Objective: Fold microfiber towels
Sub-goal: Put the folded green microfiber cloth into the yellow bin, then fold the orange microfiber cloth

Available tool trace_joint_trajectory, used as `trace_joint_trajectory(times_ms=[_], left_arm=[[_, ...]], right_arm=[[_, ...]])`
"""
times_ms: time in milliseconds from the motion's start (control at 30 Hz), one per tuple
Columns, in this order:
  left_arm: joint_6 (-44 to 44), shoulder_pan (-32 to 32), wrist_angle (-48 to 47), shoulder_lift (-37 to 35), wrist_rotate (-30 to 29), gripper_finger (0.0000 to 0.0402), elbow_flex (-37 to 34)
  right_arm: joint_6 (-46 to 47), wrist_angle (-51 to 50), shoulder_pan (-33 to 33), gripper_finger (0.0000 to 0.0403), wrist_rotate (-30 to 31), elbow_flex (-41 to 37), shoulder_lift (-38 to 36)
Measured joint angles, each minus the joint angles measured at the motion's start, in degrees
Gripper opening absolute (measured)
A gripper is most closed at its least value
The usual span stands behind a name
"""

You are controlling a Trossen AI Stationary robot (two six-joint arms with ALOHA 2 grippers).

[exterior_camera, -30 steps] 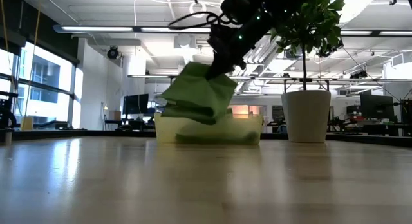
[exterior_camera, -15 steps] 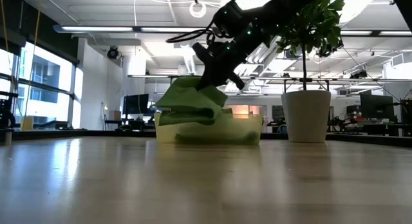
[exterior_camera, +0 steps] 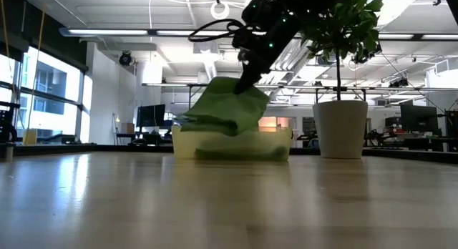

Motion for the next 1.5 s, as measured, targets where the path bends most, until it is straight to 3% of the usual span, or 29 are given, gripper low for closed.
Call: trace_joint_trajectory(times_ms=[167,433,600,800,1033,1133,1300,1500], left_arm=[[-0.26,0.0,-0.01,0.0,-0.1,0.0113,0.0],[-1.17,0.0,0.01,0.0,-0.3,0.0113,0.0],[-1.15,0.0,0.03,0.0,-0.3,0.0113,0.0],[-1.1,0.0,0.03,0.01,-0.92,0.0113,0.0],[-1.09,0.0,0.03,0.02,-2.28,0.0113,0.0],[-1.08,-0.01,0.03,0.02,-2.39,0.0113,0.0],[-1.08,0.0,0.03,0.02,-2.42,0.0113,0.0],[-1.13,0.0,0.03,0.02,-2.42,0.0113,0.0]], right_arm=[[-12.58,-2.32,-0.45,0.0,0.11,1.93,0.0],[-22.3,-2.94,-1.88,0.0,-0.28,1.95,3.02],[-25.68,-1.31,-1.84,0.0,0.56,1.95,6.52],[-25.79,4.48,-1.81,0.0,8.23,1.93,8.46],[-29.96,5.38,-1.84,0.0002,7.29,1.93,8.46],[-29.72,3.65,-1.81,0.0024,5.91,1.93,8.46],[-24.77,6.32,-1.78,0.0106,7.96,1.93,8.46],[-17.7,3.73,0.21,0.0184,28.42,6.51,8.45]])
